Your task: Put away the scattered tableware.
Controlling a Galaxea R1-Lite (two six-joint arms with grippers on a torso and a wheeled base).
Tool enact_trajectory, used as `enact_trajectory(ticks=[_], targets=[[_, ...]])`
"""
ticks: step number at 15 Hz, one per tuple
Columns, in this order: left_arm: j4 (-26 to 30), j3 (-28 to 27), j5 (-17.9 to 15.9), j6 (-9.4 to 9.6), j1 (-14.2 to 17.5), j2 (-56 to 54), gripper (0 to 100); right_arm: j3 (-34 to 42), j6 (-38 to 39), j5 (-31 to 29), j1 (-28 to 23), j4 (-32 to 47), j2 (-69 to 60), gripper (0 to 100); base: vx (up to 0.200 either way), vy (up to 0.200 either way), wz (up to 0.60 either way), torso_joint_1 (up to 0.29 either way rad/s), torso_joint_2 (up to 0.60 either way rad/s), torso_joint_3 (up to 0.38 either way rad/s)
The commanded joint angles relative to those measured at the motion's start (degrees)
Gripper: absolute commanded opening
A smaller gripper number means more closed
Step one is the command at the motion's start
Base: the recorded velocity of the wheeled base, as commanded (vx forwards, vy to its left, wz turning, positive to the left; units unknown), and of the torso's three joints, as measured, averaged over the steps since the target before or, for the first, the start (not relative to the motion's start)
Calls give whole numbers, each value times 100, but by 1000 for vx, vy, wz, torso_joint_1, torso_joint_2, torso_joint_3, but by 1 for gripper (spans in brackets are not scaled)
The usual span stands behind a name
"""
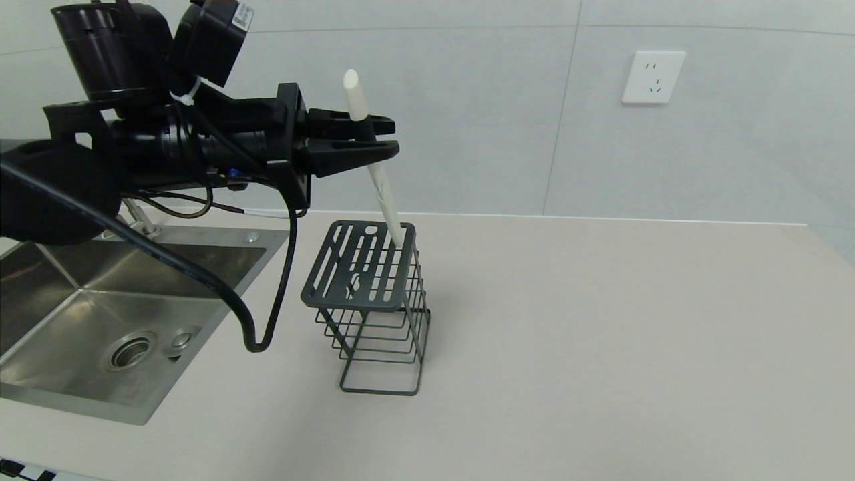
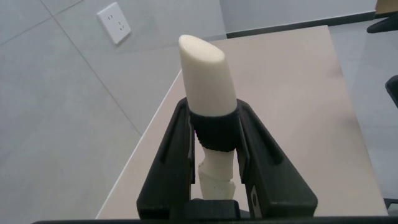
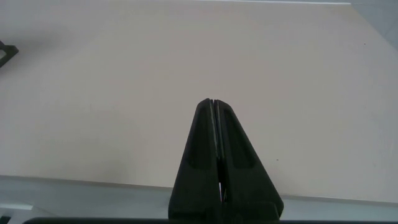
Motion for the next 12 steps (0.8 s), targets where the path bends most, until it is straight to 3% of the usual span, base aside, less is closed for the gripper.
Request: enact_trajectory(ticks=[1,10,12], targets=[[-1,5,0,-1,14,15,0,2,-1,0,-2,6,7,0,0,0,0,0,0,0],[-1,172,18,17,-12,103,0,-6,-1,0,-2,-2,7,0,0,0,0,0,0,0],[-1,260,18,96,-12,138,0,-6,-10,0,-2,-2,7,0,0,0,0,0,0,0]])
